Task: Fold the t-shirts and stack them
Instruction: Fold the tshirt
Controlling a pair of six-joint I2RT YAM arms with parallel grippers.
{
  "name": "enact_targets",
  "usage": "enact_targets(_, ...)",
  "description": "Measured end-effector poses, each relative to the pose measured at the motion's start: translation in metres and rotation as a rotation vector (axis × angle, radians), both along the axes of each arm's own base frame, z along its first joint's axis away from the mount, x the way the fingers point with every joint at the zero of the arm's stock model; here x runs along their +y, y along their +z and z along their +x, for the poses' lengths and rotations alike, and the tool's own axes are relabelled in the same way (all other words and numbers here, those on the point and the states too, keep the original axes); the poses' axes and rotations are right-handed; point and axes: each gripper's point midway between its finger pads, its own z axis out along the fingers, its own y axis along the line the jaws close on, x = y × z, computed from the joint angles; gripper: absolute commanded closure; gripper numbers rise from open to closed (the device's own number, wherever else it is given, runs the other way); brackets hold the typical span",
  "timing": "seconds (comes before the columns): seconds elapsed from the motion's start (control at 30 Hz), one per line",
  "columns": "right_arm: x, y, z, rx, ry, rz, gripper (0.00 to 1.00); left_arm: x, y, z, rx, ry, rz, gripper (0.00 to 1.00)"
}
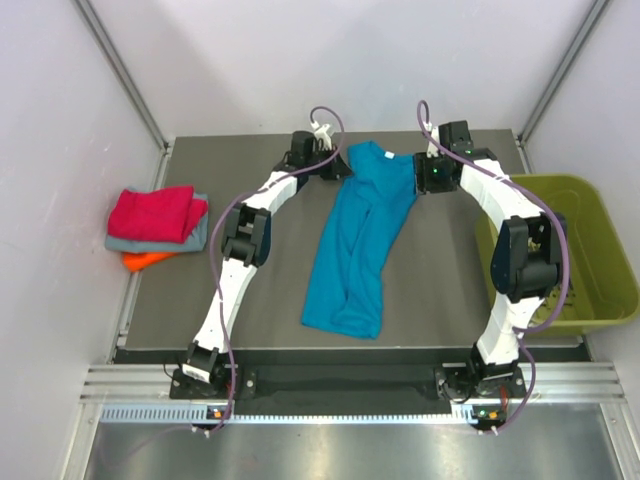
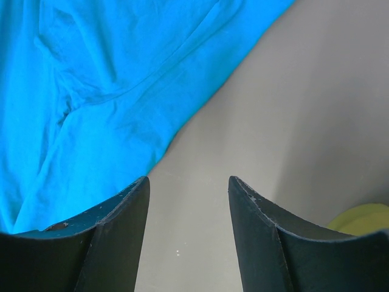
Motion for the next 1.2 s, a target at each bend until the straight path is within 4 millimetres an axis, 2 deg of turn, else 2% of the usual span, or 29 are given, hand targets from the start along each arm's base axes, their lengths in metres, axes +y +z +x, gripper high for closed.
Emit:
enact_targets(0.13, 0.0, 0.001, 0.001, -0.002, 0.0, 0.001, 0.45, 0.015, 0.001, 0.018, -0.046, 0.074, 0.045, 1.0)
enact_targets(0.33, 0.001, 0.004, 0.004, -0.011, 0.0, 0.002, 0.45, 0.055, 0.001, 0.048, -0.108, 0.196, 0.121, 1.0)
enact_targets(0.5, 0.002, 0.011, 0.013, -0.037, 0.0, 0.007, 0.44, 0.084, 0.0, 0.063, -0.13, 0.252, 0.151, 0.99)
enact_targets(0.53, 0.002, 0.012, 0.014, -0.042, 0.0, 0.008, 0.45, 0.087, 0.0, 0.064, -0.133, 0.254, 0.154, 0.86)
enact_targets(0.6, 0.003, 0.012, 0.016, -0.045, 0.0, 0.008, 0.44, 0.09, 0.001, 0.065, -0.147, 0.25, 0.164, 0.69)
enact_targets(0.67, 0.003, 0.009, 0.016, -0.038, 0.0, 0.007, 0.45, 0.092, 0.005, 0.065, -0.157, 0.245, 0.178, 0.59)
enact_targets(0.7, 0.003, 0.009, 0.016, -0.037, 0.0, 0.008, 0.44, 0.094, 0.007, 0.062, -0.147, 0.241, 0.196, 0.59)
enact_targets(0.77, 0.005, 0.008, 0.014, -0.029, -0.004, 0.022, 0.45, 0.1, 0.01, 0.05, -0.106, 0.239, 0.22, 0.57)
enact_targets(0.8, 0.009, 0.008, 0.013, -0.024, -0.005, 0.045, 0.46, 0.104, 0.009, 0.038, -0.064, 0.235, 0.234, 0.57)
enact_targets(0.87, 0.016, 0.003, 0.002, 0.01, -0.005, 0.1, 0.46, 0.115, 0.013, 0.007, 0.018, 0.237, 0.255, 0.56)
enact_targets(0.9, 0.018, -0.001, -0.005, 0.035, -0.008, 0.126, 0.46, 0.124, 0.018, -0.016, 0.079, 0.24, 0.262, 0.56)
enact_targets(1.0, 0.029, -0.016, -0.04, 0.136, -0.013, 0.223, 0.49, 0.151, 0.052, -0.062, 0.168, 0.266, 0.268, 0.57)
enact_targets(1.1, 0.039, -0.027, -0.073, 0.233, -0.017, 0.309, 0.48, 0.17, 0.095, -0.089, 0.187, 0.282, 0.256, 0.59)
enact_targets(1.2, 0.047, -0.035, -0.097, 0.301, -0.021, 0.371, 0.48, 0.177, 0.115, -0.11, 0.237, 0.268, 0.25, 0.59)
